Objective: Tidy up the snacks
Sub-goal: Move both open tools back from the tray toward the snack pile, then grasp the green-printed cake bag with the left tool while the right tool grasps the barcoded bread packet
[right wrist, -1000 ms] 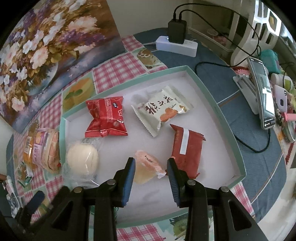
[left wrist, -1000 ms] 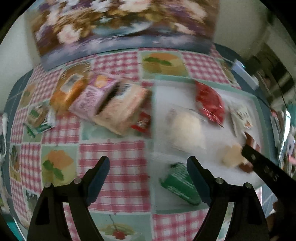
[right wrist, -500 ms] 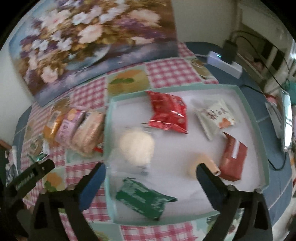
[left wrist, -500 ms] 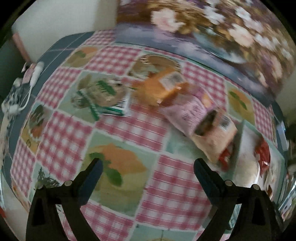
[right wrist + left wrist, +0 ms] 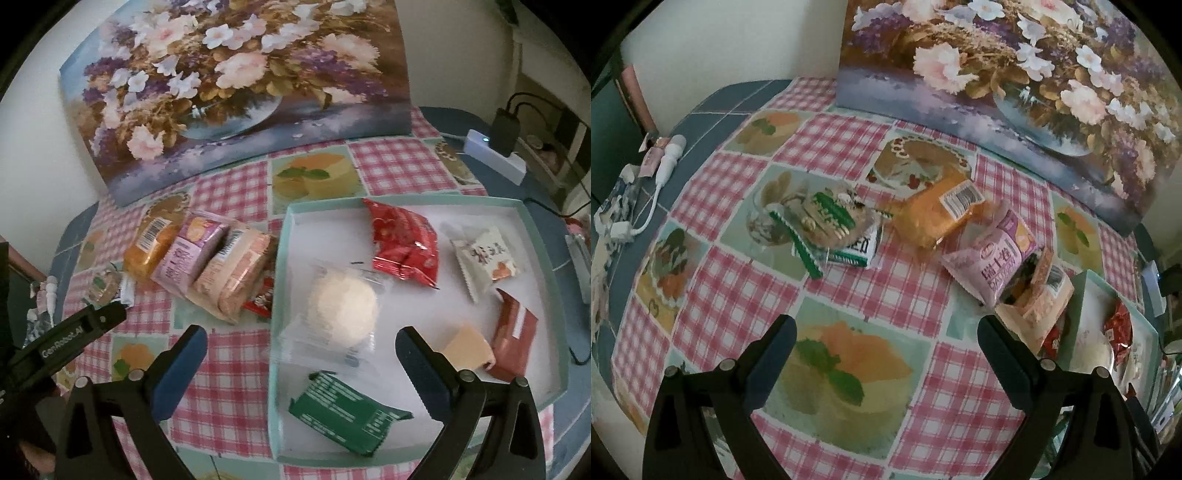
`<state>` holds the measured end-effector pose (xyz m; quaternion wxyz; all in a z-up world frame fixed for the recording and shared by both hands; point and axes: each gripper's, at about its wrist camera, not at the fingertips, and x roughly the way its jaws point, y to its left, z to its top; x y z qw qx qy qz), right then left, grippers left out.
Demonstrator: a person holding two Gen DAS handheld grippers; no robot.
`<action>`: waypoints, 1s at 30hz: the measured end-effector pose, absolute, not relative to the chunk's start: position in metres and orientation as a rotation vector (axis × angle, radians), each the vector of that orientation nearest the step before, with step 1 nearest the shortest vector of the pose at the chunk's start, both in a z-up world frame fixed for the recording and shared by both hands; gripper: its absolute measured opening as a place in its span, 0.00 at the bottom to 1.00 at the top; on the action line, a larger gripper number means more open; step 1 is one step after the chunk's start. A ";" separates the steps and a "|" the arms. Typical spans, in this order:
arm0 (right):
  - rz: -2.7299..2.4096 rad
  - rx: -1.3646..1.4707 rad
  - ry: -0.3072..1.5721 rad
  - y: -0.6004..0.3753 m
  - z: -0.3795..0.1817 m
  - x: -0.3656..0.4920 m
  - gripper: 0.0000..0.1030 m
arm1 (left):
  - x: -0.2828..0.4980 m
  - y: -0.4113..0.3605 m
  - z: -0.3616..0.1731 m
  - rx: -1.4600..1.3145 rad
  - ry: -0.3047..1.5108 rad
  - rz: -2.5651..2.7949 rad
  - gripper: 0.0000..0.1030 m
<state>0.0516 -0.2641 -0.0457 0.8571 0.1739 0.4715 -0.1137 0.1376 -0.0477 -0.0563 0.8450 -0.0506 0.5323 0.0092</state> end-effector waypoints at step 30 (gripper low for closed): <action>-0.211 0.334 0.977 -0.241 -0.058 0.134 1.00 | 0.206 -0.004 -0.049 -0.187 1.045 0.027 0.96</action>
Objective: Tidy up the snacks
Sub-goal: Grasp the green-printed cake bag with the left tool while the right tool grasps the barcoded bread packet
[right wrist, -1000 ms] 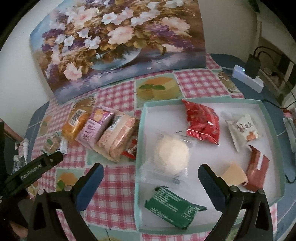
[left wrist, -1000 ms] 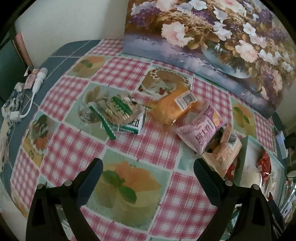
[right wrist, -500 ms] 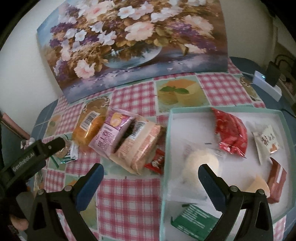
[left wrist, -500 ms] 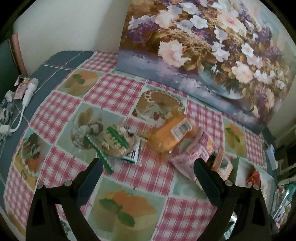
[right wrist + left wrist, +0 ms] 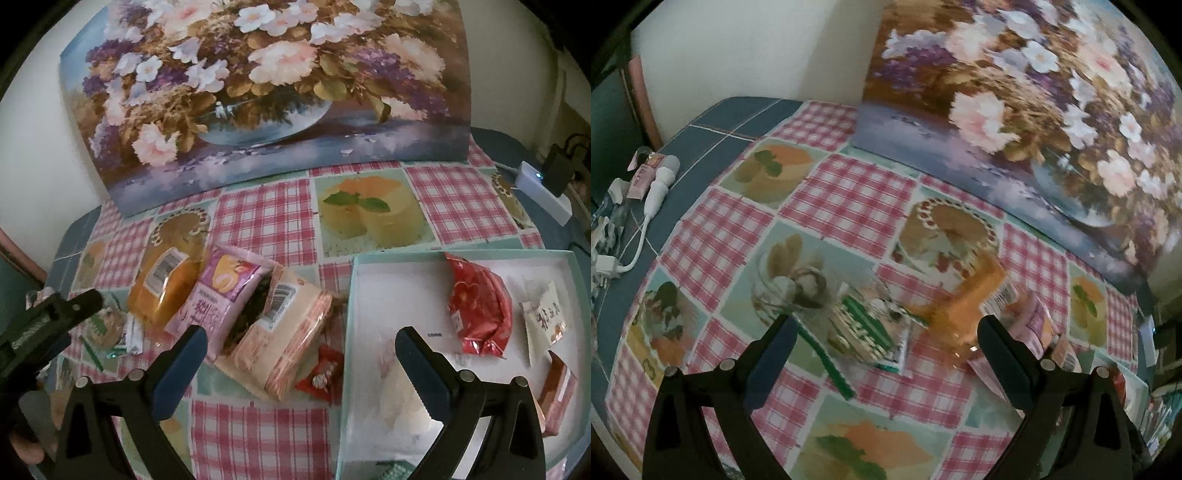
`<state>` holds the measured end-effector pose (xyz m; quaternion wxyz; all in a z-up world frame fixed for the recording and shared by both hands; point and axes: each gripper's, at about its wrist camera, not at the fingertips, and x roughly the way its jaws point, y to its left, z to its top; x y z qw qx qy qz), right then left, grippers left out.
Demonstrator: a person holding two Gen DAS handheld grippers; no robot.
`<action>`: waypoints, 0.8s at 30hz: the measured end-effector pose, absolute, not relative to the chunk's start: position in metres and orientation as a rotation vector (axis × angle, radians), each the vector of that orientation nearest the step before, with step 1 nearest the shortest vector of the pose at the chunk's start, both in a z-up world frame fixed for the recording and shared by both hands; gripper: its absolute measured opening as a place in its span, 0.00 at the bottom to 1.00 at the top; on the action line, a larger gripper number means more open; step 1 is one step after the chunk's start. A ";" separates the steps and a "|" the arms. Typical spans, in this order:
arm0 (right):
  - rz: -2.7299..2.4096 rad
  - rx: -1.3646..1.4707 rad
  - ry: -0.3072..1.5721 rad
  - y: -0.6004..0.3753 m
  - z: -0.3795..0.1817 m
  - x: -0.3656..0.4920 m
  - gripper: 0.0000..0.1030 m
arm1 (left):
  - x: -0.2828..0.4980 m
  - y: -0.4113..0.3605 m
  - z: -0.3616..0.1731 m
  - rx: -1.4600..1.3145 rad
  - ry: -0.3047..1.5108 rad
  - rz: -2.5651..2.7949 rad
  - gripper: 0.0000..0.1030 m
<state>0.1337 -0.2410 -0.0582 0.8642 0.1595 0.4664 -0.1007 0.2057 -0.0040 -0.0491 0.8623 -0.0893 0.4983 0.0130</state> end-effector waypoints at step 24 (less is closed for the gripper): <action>-0.211 0.323 1.074 -0.234 -0.094 0.159 0.85 | 0.234 0.005 -0.092 -0.168 1.130 0.032 0.96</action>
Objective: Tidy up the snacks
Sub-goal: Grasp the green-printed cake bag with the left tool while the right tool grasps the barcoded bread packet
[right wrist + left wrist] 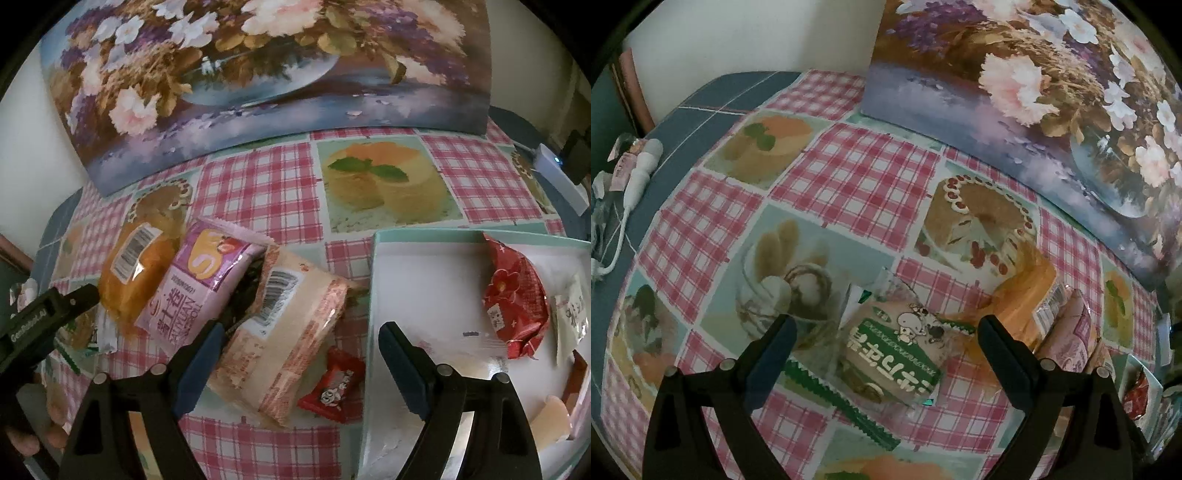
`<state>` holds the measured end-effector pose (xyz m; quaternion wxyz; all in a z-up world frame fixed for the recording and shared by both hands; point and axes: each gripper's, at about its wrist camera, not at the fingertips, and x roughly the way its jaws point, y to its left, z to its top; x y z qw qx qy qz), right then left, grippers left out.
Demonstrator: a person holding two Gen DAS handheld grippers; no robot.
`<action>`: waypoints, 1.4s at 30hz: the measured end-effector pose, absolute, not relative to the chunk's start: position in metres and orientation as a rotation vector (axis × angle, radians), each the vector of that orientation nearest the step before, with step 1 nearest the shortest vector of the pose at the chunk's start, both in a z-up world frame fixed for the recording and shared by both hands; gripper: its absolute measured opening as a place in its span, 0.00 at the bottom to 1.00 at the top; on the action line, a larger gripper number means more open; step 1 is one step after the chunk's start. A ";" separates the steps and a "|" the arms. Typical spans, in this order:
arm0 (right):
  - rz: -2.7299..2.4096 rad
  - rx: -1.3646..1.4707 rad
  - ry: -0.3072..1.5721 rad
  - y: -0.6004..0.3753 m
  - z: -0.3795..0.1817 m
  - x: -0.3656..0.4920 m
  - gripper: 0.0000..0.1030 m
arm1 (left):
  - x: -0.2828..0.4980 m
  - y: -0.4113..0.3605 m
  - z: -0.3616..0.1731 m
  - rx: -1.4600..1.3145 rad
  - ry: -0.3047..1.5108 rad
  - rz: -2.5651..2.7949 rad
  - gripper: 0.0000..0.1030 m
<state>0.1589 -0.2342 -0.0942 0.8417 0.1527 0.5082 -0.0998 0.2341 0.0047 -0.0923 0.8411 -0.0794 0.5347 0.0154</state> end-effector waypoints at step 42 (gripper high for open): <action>-0.260 0.331 1.078 -0.242 -0.090 0.152 0.52 | 0.229 0.008 -0.075 -0.185 1.111 -0.013 0.55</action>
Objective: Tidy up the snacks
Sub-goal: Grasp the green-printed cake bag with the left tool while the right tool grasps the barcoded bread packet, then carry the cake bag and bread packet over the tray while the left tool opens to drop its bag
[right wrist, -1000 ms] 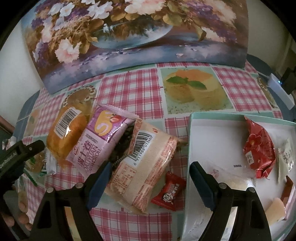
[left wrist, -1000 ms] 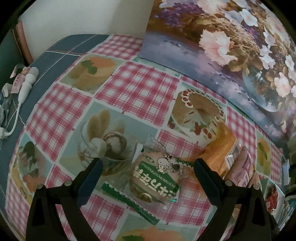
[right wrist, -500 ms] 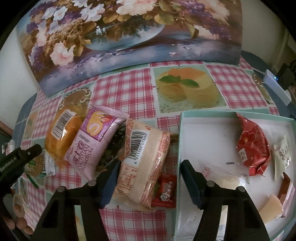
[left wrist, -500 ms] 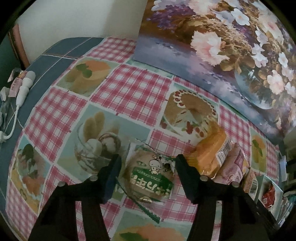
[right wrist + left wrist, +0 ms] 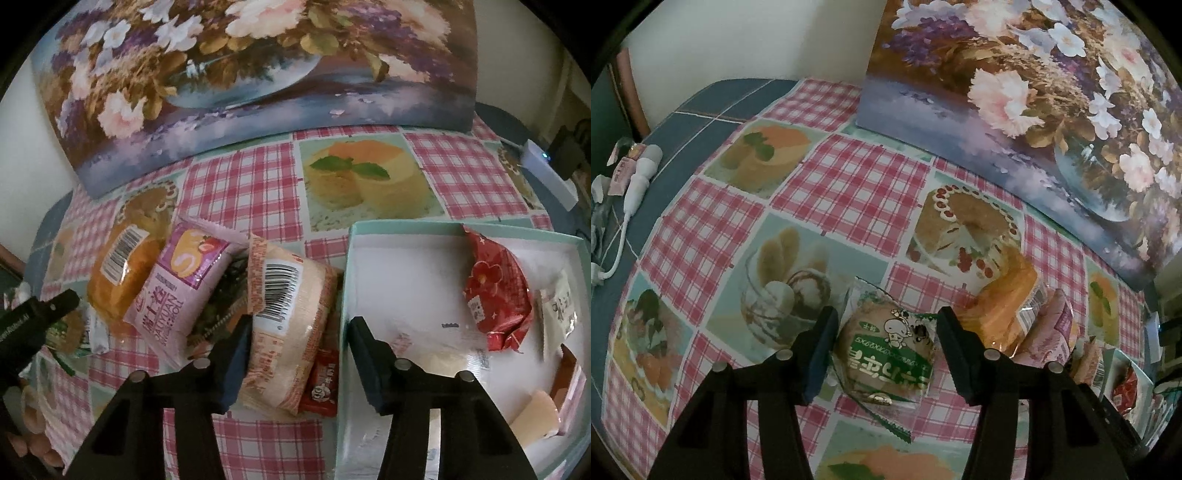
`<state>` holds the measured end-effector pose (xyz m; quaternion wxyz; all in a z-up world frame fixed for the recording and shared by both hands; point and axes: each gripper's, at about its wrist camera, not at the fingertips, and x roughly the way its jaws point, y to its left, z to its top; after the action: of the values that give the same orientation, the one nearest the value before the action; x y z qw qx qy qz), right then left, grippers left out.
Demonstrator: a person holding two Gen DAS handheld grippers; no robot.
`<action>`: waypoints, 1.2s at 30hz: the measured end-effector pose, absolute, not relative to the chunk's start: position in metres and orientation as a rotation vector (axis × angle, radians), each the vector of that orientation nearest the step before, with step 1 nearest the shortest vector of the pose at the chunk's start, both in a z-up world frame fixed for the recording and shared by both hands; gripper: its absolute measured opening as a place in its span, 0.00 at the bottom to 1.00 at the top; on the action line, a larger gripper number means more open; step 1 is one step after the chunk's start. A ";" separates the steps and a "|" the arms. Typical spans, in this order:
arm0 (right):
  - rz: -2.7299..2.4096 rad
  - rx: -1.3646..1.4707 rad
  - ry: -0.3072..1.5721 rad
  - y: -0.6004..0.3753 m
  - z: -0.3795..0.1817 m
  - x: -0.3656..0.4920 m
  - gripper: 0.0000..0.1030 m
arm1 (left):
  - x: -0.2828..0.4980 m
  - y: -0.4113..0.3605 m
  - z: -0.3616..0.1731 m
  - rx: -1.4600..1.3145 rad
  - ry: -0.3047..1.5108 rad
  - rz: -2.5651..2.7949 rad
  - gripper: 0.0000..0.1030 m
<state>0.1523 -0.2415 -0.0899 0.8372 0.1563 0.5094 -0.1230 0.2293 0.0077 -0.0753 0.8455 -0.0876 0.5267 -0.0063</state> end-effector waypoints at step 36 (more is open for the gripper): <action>-0.187 0.378 1.076 -0.231 -0.088 0.157 0.50 | 0.226 0.001 -0.068 -0.184 1.100 -0.058 0.55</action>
<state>0.1566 -0.2307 -0.0875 0.8376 0.1784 0.5087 -0.0885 0.2261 0.0007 -0.0678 0.8482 -0.0871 0.5217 -0.0275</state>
